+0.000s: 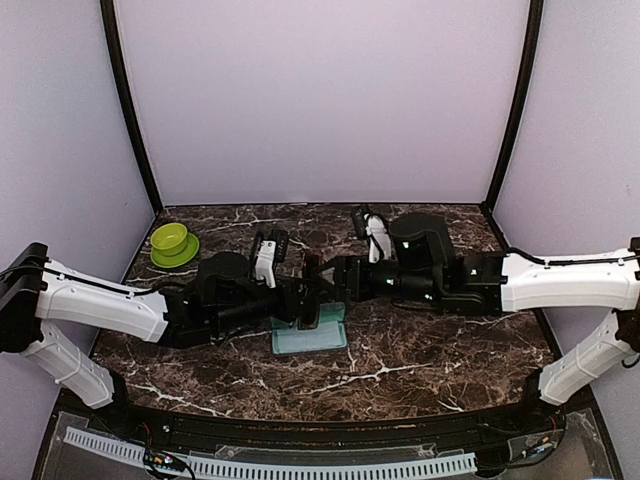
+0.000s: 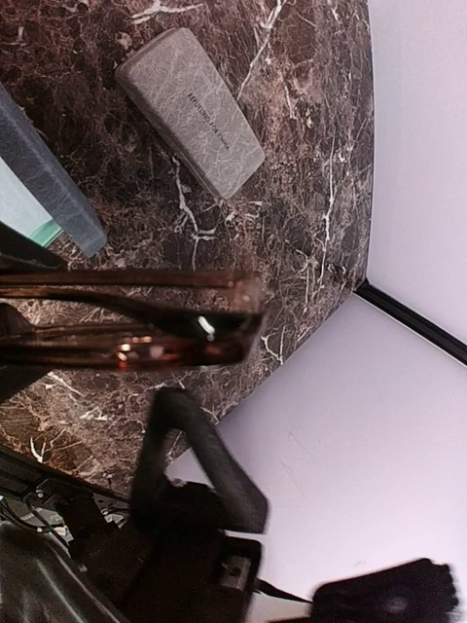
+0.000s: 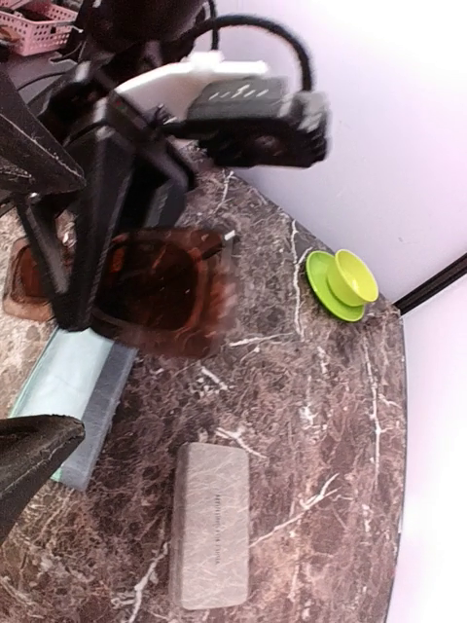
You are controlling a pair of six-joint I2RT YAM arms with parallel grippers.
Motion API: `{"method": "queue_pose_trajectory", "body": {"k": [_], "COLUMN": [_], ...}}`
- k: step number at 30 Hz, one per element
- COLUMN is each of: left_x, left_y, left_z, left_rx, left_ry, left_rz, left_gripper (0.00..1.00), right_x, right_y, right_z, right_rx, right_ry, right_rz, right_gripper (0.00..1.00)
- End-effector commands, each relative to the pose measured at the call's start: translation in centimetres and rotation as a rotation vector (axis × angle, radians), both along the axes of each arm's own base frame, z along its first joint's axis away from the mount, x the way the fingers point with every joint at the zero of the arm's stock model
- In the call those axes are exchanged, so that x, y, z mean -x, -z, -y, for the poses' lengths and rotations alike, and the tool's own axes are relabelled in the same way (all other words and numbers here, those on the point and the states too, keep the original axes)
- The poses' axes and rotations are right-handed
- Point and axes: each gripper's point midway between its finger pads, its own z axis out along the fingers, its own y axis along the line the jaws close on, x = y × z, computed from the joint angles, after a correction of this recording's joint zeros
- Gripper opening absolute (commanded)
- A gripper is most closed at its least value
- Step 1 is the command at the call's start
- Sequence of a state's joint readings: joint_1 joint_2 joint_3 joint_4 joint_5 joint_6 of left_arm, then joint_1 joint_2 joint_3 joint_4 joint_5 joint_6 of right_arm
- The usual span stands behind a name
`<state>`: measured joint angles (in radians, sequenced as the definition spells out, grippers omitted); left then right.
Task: Organize the sunglasses
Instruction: Pass from the left arm to the right
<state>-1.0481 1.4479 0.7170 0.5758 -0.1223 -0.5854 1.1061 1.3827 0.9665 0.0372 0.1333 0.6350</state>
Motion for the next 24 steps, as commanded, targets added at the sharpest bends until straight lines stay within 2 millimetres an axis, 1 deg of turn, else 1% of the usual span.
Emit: {"method": "queue_pose_trajectory", "body": {"k": [1,4,7,11,19,24], "left_x": [0.2,0.4,0.4,0.5,0.3,0.4], "left_y": [-0.5,-0.7,-0.9,-0.8,-1.0,-0.8], "left_z": [0.5,0.7,0.8,0.8,0.4,0.4], "left_rx": [0.006,0.008,-0.006,-0.012,-0.022,-0.03], "left_ry": [0.0,0.004,0.002,-0.001,-0.018,-0.015], "left_rz": [0.05,0.065,0.085,0.092,0.112,0.113], "left_gripper": [0.22,0.23,0.23,0.23,0.23,0.24], "right_x": [-2.3,-3.5,-3.9,-4.4,-4.0,-3.8], "right_y": [-3.0,-3.9,-4.1,-3.3,-2.3,-1.4], "right_z": [-0.7,-1.3,-2.0,-2.1,-2.3,-2.5], "right_rx": [0.0,-0.002,-0.017,0.0,-0.008,0.003], "right_ry": [0.078,0.108,0.103,0.118,0.096,0.073], "right_rz": [0.045,0.037,0.011,-0.016,-0.061,-0.088], "right_gripper": [0.8,0.82,0.83,0.83,0.76,0.69]}}
